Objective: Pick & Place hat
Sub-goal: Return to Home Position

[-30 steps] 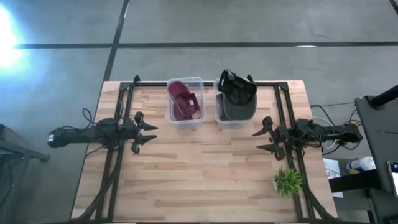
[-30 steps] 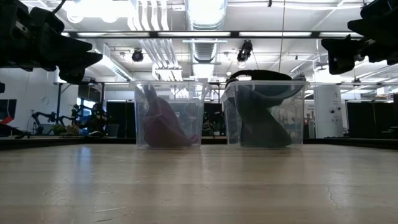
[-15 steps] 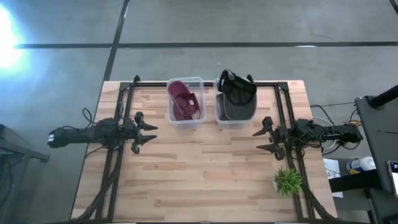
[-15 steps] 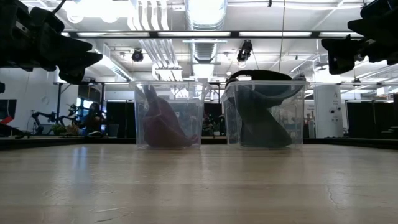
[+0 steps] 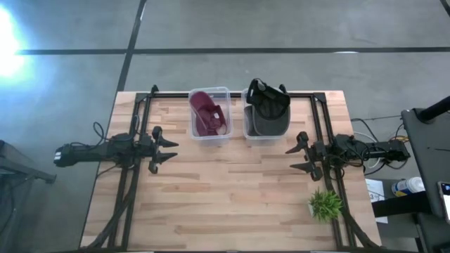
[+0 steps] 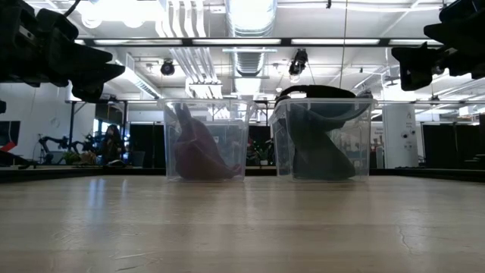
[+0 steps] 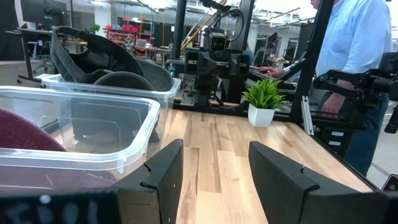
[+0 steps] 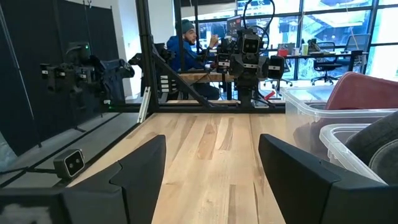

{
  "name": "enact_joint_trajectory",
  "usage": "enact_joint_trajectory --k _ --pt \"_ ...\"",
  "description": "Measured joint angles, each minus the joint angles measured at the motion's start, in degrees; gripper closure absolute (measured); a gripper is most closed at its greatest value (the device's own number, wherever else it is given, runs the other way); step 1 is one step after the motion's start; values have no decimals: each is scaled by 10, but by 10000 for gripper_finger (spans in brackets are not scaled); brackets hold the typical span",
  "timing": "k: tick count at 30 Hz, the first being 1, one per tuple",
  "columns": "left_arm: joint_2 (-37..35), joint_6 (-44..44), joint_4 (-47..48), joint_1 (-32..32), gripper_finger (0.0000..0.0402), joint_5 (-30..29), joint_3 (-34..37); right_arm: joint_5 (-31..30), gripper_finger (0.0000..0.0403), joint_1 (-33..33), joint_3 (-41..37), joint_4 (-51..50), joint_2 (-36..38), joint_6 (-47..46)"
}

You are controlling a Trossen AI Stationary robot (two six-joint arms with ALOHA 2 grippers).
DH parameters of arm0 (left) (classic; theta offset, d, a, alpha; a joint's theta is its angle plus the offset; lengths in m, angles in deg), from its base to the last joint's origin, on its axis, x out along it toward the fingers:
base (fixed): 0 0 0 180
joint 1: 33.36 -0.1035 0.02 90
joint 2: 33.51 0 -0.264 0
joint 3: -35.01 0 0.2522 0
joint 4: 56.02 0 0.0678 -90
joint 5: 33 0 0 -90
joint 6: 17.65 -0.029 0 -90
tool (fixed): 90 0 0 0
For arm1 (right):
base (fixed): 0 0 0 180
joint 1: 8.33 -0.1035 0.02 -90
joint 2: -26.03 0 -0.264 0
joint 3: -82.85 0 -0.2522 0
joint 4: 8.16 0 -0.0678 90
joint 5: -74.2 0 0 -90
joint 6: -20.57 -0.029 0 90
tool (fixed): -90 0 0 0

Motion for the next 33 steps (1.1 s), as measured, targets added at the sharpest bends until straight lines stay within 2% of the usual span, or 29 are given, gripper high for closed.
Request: enact_joint_trajectory --k 33 --pt "0 0 0 0 225 0 0 0 149 0 0 0 0 0"
